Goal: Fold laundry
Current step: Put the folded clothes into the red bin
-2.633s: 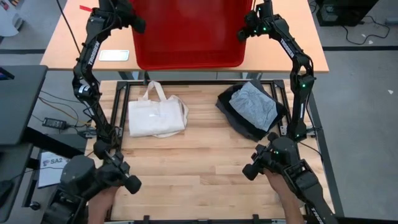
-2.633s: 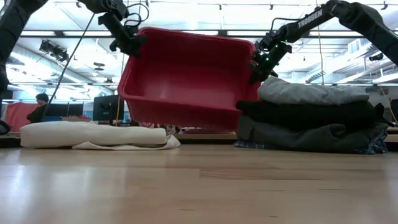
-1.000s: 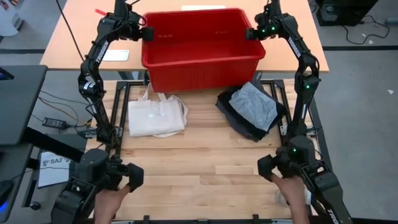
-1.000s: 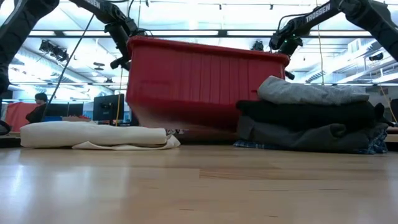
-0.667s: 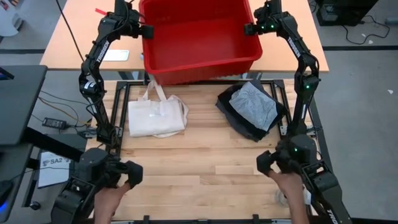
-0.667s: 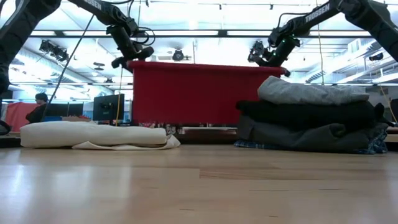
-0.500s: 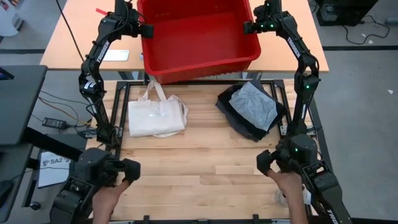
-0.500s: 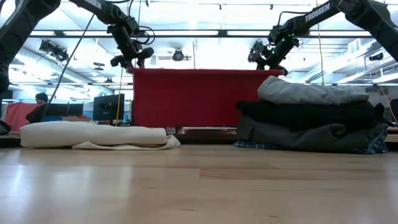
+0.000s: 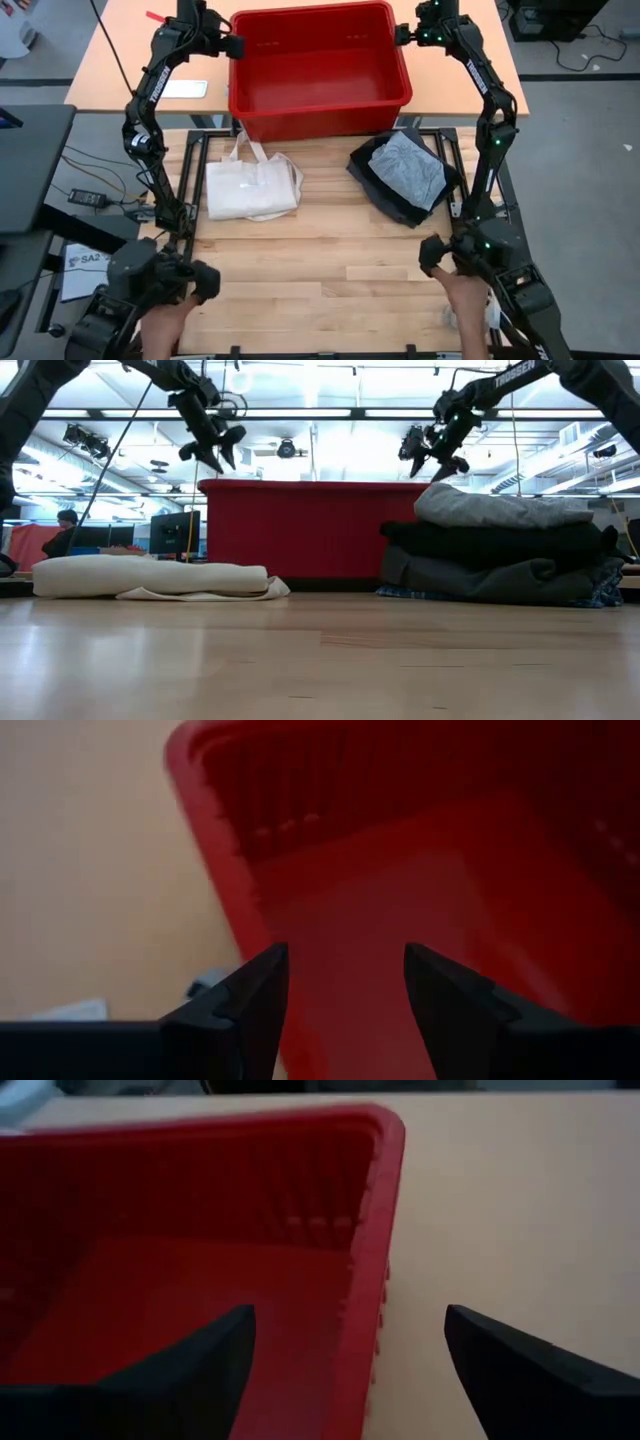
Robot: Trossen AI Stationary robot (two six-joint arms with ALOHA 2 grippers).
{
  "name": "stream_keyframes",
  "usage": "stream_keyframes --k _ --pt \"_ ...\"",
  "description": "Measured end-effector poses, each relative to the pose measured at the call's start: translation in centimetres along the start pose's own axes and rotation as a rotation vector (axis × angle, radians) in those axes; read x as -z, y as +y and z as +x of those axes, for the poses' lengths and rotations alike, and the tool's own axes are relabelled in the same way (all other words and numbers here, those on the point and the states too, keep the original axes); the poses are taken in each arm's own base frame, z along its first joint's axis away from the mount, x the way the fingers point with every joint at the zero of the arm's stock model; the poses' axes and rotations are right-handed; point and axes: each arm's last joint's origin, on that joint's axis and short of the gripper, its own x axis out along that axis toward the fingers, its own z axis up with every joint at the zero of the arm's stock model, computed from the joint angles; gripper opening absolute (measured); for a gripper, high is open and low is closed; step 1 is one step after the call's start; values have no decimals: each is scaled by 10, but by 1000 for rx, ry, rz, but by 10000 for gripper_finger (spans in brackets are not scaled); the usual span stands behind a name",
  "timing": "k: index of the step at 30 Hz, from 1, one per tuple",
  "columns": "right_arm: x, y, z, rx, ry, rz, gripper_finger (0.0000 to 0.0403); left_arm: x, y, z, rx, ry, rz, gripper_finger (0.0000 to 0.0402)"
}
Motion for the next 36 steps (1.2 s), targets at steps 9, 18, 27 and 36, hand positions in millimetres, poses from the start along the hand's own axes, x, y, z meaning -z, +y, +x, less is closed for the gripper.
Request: stream_keyframes --k 9,18,27,36 --pt "-8 27 -66 -239 20 -85 293 -10 -41 -61 148 -164 289 204" --pt "39 69 -154 -364 409 -240 264 2 -125 -72 447 -194 429 204" --pt "68 93 -237 -390 467 -279 236 31 -211 -68 595 -133 407 204" --pt "156 91 -201 -350 676 -276 231 76 -271 -88 549 19 373 204"
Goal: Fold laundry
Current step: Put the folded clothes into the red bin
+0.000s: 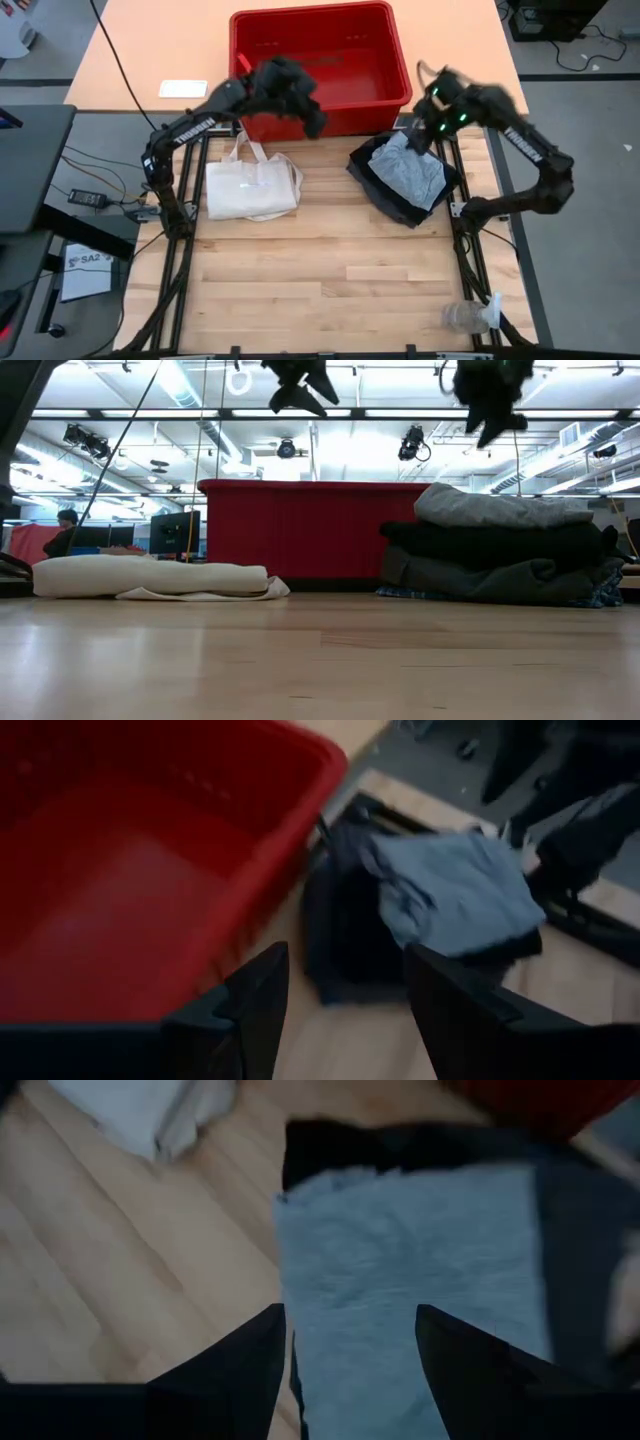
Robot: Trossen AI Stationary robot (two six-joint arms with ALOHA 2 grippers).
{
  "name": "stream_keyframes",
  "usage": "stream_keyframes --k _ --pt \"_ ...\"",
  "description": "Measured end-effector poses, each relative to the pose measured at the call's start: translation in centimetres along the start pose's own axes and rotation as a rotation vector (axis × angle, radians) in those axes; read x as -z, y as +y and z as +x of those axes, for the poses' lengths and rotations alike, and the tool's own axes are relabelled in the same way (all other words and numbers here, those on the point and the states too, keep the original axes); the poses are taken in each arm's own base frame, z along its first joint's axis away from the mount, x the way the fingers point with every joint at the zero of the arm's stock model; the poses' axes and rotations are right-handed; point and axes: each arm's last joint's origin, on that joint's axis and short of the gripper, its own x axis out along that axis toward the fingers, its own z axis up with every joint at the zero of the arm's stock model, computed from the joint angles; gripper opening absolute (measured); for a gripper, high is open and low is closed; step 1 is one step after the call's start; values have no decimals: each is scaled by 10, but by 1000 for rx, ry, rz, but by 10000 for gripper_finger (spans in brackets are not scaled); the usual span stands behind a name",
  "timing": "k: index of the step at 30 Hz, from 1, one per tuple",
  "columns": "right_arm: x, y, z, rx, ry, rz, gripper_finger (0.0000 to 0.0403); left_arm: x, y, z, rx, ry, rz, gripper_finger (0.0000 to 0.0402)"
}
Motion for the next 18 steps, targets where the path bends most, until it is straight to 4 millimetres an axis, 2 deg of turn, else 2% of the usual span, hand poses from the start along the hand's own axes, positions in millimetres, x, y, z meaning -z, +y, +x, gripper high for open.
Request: stream_keyframes --k 6,10,14,18 --pt "34 -16 73 -1 90 36 230 18 -43 -1 14 112 -19 203" --pt "49 -32 120 33 136 52 230 29 -67 -5 -9 153 -42 203" --pt "61 -41 163 1 198 64 230 37 -80 -8 -48 189 -39 203" --pt "68 -33 192 -71 288 74 230 46 -81 -11 -137 245 -42 203"
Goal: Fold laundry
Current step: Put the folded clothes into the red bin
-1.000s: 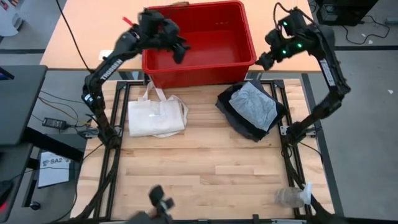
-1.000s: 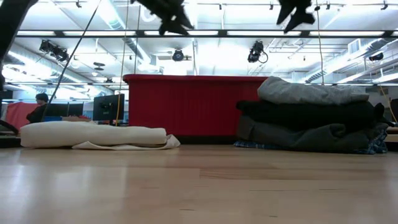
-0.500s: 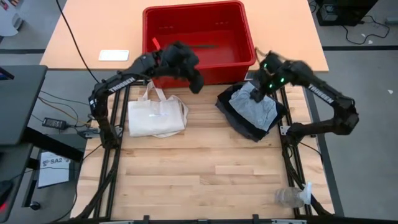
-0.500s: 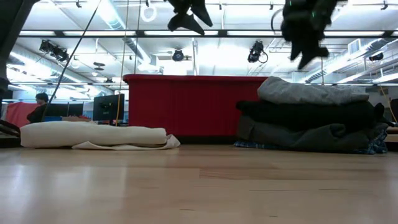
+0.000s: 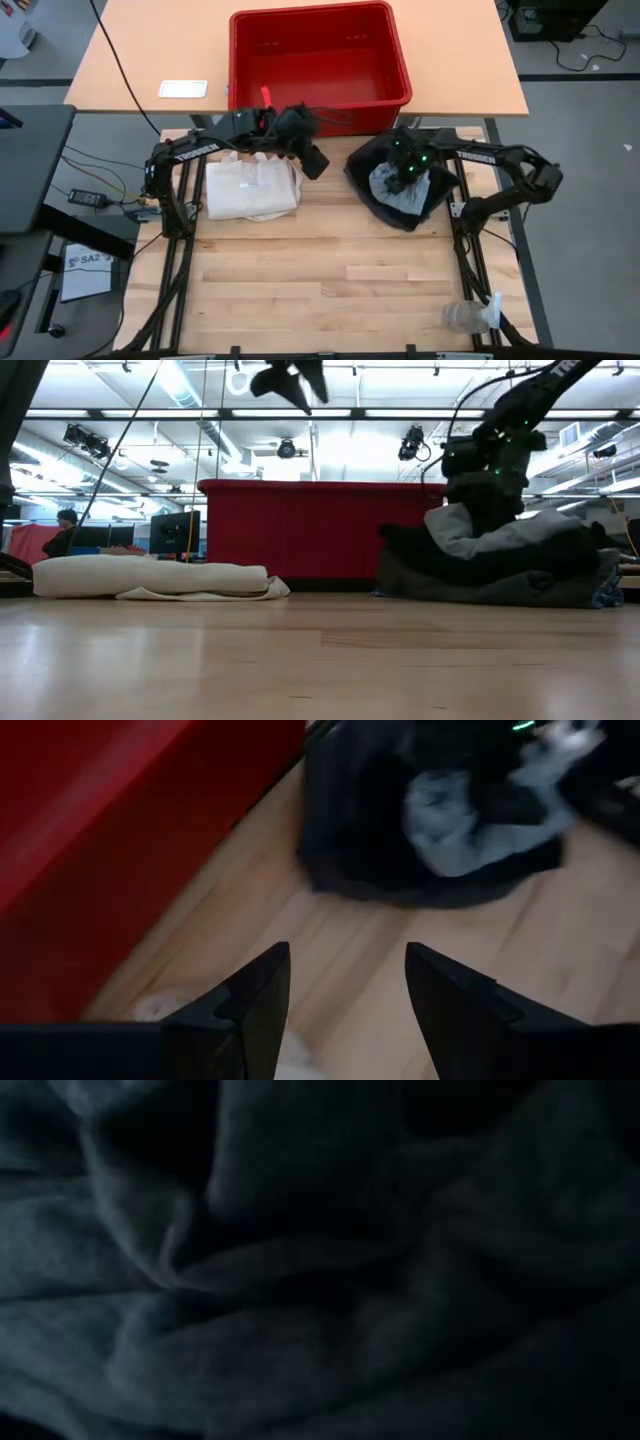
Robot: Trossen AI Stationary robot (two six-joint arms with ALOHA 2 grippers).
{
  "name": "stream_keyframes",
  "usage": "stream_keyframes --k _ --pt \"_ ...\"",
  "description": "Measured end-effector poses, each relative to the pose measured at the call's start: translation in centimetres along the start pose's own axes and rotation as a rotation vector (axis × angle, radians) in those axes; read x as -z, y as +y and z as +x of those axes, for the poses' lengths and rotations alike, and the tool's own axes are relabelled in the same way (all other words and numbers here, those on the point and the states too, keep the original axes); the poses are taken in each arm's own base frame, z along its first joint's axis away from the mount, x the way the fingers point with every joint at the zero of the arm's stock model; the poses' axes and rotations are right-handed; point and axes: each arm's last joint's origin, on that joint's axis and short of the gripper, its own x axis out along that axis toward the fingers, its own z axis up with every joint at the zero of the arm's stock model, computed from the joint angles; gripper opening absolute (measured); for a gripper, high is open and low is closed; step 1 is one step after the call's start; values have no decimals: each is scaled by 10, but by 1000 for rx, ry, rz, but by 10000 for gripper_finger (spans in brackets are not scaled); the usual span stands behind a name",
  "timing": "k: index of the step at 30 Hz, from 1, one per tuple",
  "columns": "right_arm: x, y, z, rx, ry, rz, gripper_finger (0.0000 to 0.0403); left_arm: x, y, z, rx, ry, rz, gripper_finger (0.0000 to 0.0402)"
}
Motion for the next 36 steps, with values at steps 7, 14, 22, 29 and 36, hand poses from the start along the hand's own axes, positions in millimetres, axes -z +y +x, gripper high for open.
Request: stream_keyframes --k 7,14,22,29,36 --pt "-8 44 14 -108 -33 -33 230 11 13 0 -94 134 2 203" --pt "-8 103 18 -276 -114 -63 230 17 12 -1 -104 179 70 203" --pt "-2 123 -11 -310 -238 -52 235 18 2 8 101 200 182 203" --pt "13 106 -58 -289 -339 -46 281 30 -1 40 137 226 52 219" --pt "39 74 -86 -59 -365 -69 360 61 -19 88 292 290 -124 322"
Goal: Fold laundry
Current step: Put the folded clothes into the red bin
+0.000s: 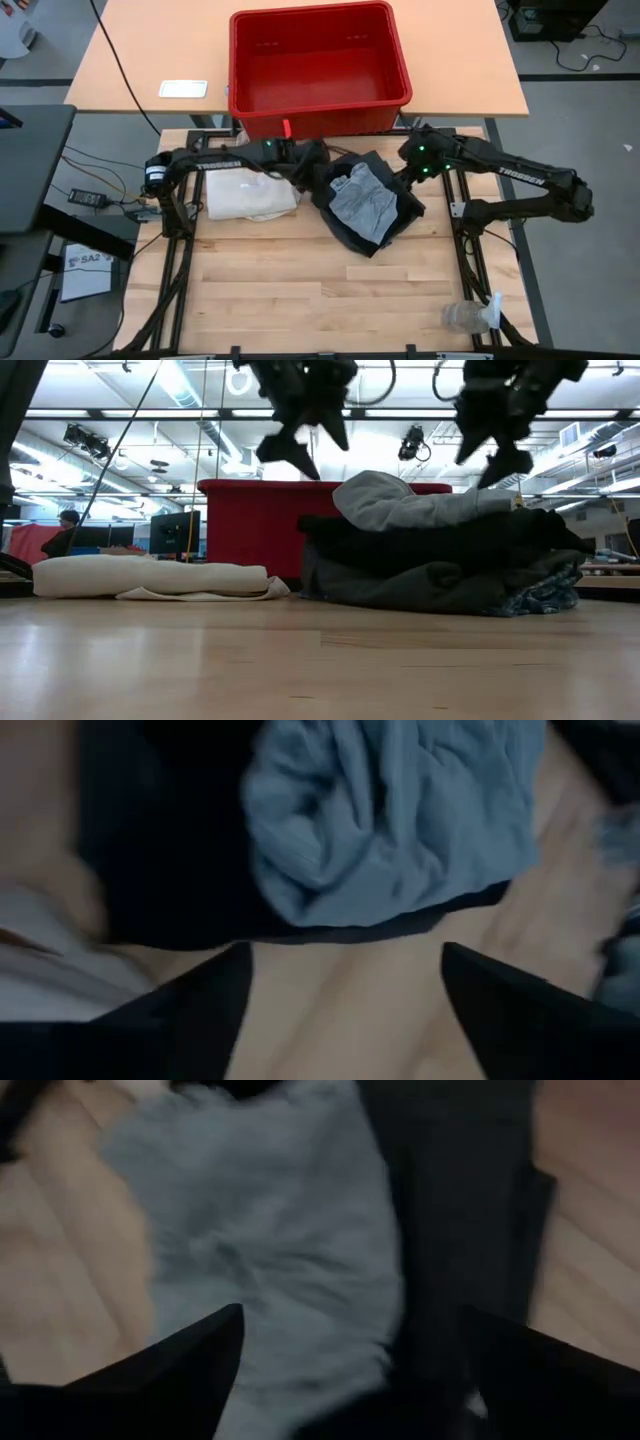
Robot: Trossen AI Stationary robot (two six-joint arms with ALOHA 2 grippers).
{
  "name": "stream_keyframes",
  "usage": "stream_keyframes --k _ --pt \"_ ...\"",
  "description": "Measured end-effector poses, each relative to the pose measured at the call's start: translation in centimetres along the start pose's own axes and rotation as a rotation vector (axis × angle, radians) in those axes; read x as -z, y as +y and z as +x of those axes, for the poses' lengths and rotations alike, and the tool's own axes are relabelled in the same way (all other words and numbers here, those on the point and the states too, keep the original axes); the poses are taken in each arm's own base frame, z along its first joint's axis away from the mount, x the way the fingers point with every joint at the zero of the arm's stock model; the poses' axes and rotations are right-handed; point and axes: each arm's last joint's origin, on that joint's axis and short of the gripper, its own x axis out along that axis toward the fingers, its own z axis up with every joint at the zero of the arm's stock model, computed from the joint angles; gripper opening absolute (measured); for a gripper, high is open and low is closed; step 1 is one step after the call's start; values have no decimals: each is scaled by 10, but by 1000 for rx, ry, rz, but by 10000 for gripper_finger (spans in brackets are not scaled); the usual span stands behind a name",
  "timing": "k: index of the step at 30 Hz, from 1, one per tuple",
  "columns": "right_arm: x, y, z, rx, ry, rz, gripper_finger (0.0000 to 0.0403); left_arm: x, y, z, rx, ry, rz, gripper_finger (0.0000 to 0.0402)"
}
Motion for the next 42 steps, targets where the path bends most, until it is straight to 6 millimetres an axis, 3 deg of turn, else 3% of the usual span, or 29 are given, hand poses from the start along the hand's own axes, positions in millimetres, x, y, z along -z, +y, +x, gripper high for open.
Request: stream_keyframes --k 3,5,14,18,25,29,34,42 --pt "2 -15 -3 28 65 -21 388 9 -4 19 66 4 -122 378" --pt "-1 -24 -1 -4 102 -43 396 16 -10 25 82 7 -197 393" --pt "-15 -83 21 -120 169 5 396 46 -53 30 20 -74 -396 385" --pt "-23 -101 27 -149 145 63 398 57 -63 44 0 -49 -440 385" --pt "-33 -113 34 -180 92 63 399 47 -48 63 -53 -52 -488 385" --pt "-32 -122 36 -162 105 95 399 35 -28 64 -100 -55 -490 385" --pt "-31 -129 32 -149 101 130 398 28 1 81 -164 47 -540 385" --pt "-28 -131 29 -148 116 167 389 6 -5 66 44 61 -457 385"
